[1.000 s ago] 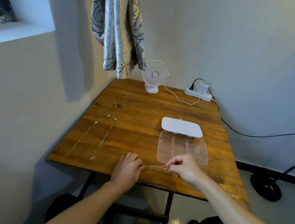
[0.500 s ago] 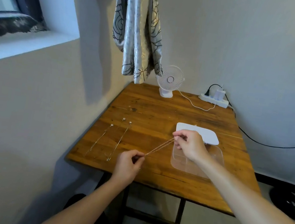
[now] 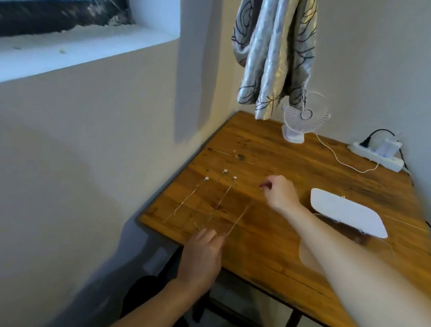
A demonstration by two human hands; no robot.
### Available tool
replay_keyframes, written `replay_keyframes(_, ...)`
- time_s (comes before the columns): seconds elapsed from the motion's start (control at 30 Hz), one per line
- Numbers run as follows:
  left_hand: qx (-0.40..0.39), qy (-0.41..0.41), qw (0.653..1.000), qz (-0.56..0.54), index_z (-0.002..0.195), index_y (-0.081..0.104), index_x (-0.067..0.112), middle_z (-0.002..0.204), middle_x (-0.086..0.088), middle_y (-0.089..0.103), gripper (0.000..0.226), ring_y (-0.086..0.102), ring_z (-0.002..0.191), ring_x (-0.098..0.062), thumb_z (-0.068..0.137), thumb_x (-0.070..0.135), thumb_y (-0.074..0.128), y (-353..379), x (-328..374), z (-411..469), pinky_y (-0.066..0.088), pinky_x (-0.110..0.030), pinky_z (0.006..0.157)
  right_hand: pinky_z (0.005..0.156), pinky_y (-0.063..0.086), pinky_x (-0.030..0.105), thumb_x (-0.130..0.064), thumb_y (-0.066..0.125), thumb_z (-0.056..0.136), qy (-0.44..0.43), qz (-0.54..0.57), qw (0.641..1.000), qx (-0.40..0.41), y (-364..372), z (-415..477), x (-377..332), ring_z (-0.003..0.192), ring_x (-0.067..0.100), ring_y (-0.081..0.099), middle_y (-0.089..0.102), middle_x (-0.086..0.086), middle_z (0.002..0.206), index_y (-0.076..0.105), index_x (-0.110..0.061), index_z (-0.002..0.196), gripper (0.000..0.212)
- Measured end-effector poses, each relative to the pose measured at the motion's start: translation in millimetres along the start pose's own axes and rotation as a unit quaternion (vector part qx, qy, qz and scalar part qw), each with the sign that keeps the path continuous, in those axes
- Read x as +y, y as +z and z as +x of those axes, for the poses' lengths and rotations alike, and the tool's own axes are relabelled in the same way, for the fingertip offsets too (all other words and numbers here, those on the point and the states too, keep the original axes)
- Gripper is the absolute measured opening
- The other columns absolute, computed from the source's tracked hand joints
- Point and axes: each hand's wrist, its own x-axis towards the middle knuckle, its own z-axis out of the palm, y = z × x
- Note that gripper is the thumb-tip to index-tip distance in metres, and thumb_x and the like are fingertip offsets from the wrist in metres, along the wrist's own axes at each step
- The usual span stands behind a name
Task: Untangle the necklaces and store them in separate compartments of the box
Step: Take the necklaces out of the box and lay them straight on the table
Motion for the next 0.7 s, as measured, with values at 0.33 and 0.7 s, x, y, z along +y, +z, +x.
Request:
replay_keyframes(0.33, -0.033, 0.025, 0.995, 0.096, 0.082, 0.065, 0.021, 0.083, 0.004, 0.054, 0.006, 0.047, 0.08, -0.014, 0.078, 0.017, 0.064, 19, -14, 9, 0.047, -0.03, 0.069, 0.079, 0.053, 0.036, -0.014, 0.053, 0.093, 0.006, -0.102, 0.995, -0.008, 51, 44, 1, 0.101, 0.027, 0.064, 0.068, 0.007, 0.11, 0.07, -0.02, 0.103, 0.021)
replay_keyframes(0.7, -0.048, 0.01, 0.993, 0.107, 0.095, 0.067, 0.023, 0.093, 0.005, 0.056, 0.013, 0.049, 0.089, -0.013, 0.082, 0.022, 0.064, 9, -4, 4, 0.048, -0.03, 0.077, 0.079, 0.053, 0.036, -0.021, 0.057, 0.094, -0.022, -0.047, 0.998, 0.035, 0, 23, 20, 0.1, 0.025, 0.064, 0.068, 0.008, 0.114, 0.065, -0.016, 0.115, 0.023)
